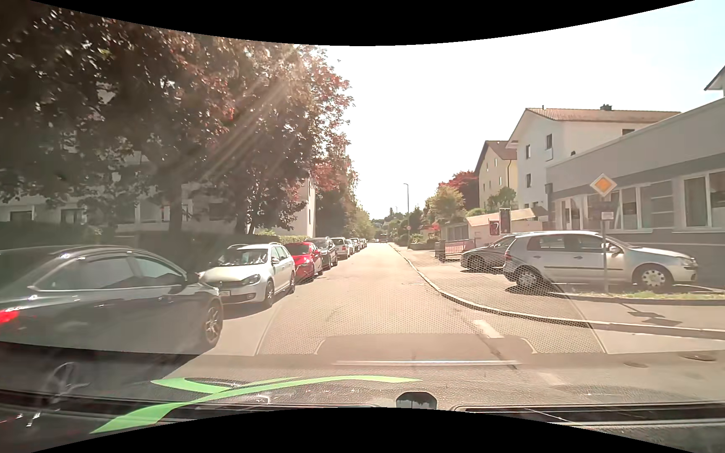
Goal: Follow the waypoints while adhering to traffic rules and regulations
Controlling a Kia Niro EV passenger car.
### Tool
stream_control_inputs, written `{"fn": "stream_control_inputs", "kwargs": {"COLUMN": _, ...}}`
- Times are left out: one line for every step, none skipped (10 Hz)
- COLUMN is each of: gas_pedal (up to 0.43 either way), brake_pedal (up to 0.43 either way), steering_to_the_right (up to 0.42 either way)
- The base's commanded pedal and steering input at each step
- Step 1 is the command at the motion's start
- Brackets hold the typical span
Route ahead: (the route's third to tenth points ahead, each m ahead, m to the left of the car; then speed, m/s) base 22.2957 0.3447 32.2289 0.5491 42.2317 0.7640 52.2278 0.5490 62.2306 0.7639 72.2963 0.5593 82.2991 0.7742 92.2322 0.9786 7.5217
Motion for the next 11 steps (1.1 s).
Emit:
{"fn": "stream_control_inputs", "kwargs": {"gas_pedal": 0.138, "brake_pedal": 0.0, "steering_to_the_right": 0.002}}
{"fn": "stream_control_inputs", "kwargs": {"gas_pedal": 0.138, "brake_pedal": 0.0, "steering_to_the_right": 0.002}}
{"fn": "stream_control_inputs", "kwargs": {"gas_pedal": 0.138, "brake_pedal": 0.0, "steering_to_the_right": 0.002}}
{"fn": "stream_control_inputs", "kwargs": {"gas_pedal": 0.138, "brake_pedal": 0.0, "steering_to_the_right": 0.002}}
{"fn": "stream_control_inputs", "kwargs": {"gas_pedal": 0.138, "brake_pedal": 0.0, "steering_to_the_right": 0.002}}
{"fn": "stream_control_inputs", "kwargs": {"gas_pedal": 0.138, "brake_pedal": 0.0, "steering_to_the_right": 0.002}}
{"fn": "stream_control_inputs", "kwargs": {"gas_pedal": 0.138, "brake_pedal": 0.0, "steering_to_the_right": 0.002}}
{"fn": "stream_control_inputs", "kwargs": {"gas_pedal": 0.138, "brake_pedal": 0.0, "steering_to_the_right": 0.002}}
{"fn": "stream_control_inputs", "kwargs": {"gas_pedal": 0.138, "brake_pedal": 0.0, "steering_to_the_right": 0.003}}
{"fn": "stream_control_inputs", "kwargs": {"gas_pedal": 0.138, "brake_pedal": 0.0, "steering_to_the_right": 0.002}}
{"fn": "stream_control_inputs", "kwargs": {"gas_pedal": 0.138, "brake_pedal": 0.0, "steering_to_the_right": 0.003}}
